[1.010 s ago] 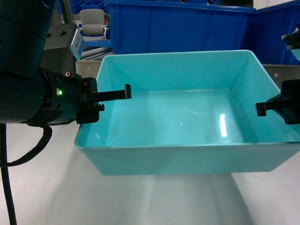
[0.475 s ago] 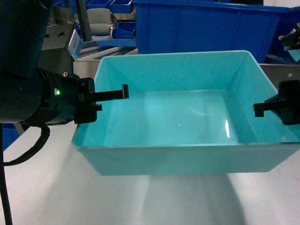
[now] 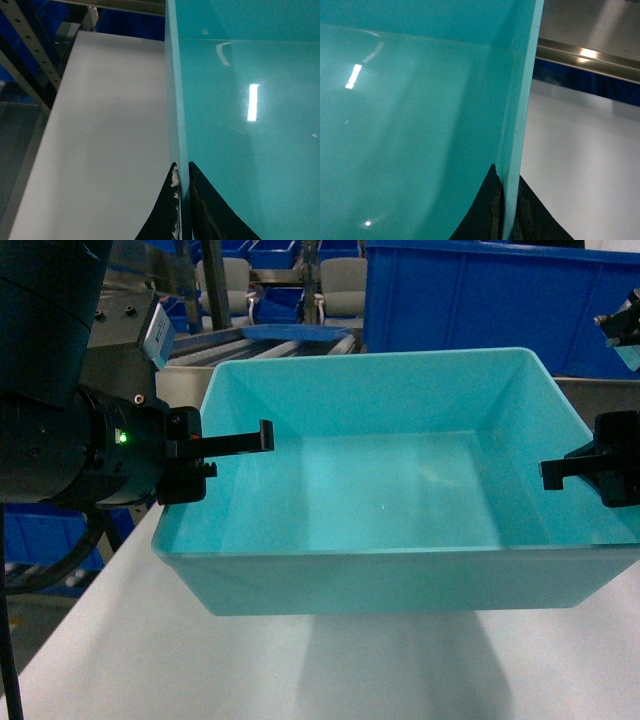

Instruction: Organize blue bins on left shelf correctly

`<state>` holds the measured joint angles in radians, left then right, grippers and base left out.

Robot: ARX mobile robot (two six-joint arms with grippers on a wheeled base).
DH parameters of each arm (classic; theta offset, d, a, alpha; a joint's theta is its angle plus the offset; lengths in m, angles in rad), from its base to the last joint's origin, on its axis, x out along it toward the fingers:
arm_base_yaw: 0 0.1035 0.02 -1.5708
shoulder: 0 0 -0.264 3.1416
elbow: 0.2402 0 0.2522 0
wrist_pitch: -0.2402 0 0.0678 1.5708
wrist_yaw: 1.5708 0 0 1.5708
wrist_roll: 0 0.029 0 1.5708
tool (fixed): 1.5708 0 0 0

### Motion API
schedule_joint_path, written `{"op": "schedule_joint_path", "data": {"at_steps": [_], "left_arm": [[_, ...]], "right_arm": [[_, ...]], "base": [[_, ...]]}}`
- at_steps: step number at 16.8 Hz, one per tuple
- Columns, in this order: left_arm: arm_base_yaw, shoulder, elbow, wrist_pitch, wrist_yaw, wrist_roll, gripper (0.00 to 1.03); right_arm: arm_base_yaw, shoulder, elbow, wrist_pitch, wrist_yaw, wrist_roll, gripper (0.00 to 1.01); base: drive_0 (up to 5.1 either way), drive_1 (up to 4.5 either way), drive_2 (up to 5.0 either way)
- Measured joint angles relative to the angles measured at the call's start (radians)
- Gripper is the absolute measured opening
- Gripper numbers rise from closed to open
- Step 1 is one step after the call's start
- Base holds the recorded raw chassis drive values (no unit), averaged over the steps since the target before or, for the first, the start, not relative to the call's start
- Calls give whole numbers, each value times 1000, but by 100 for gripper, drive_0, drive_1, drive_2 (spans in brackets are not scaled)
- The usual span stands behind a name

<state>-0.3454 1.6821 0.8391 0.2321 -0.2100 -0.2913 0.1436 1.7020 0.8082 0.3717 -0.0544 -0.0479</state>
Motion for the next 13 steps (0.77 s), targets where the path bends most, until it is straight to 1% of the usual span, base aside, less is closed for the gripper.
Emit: {"op": "schedule_joint_path", "data": {"at_steps": [13], "left_arm": [[0,0,0,0,1,0,2]], "right_arm": [[0,0,0,-3,-2,3,2]], "base": [[-468,373,117]]}}
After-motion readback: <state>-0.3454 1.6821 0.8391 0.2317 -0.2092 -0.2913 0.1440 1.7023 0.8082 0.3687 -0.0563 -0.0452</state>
